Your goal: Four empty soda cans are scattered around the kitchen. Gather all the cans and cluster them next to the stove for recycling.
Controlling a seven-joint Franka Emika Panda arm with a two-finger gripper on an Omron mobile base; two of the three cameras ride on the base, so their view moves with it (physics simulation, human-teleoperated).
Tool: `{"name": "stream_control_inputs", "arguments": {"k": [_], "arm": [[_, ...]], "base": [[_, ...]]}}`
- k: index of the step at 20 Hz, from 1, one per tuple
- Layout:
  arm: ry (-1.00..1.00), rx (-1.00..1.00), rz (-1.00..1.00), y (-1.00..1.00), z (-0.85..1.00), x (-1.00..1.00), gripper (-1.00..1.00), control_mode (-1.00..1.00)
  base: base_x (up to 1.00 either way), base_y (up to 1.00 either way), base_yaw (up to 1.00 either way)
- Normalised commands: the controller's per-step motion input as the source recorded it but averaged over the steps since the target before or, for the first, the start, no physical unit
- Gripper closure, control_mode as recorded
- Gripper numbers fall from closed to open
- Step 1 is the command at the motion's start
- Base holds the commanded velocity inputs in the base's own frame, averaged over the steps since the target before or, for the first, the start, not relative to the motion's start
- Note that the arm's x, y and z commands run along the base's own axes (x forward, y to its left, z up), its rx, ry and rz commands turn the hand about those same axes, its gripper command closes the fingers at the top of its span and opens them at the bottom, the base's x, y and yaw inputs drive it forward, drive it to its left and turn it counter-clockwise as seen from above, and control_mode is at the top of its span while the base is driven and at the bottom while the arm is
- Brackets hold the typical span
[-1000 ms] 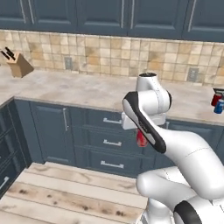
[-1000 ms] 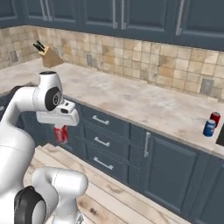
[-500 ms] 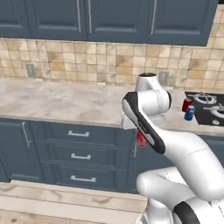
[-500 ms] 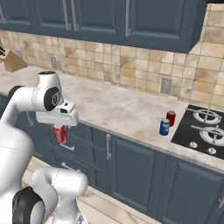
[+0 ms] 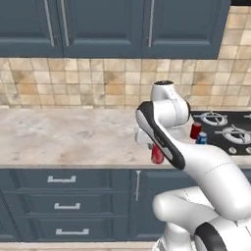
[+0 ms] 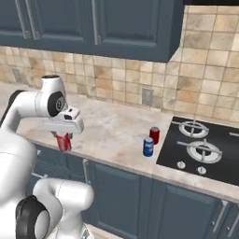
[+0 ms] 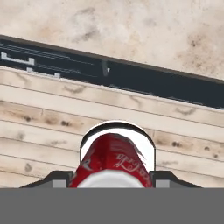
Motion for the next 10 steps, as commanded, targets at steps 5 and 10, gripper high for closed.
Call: {"name": "stream_control_inputs", "arguments": {"k": [5,10], "arm": [[0.0,0.0,0.0,0.0,0.0,0.0,1.0,1.0],[0.0,0.0,0.0,0.0,0.0,0.0,1.0,1.0]], "base": [[0.43,-0.28,-0.39],[0.55,-0.28,-0.41]]}}
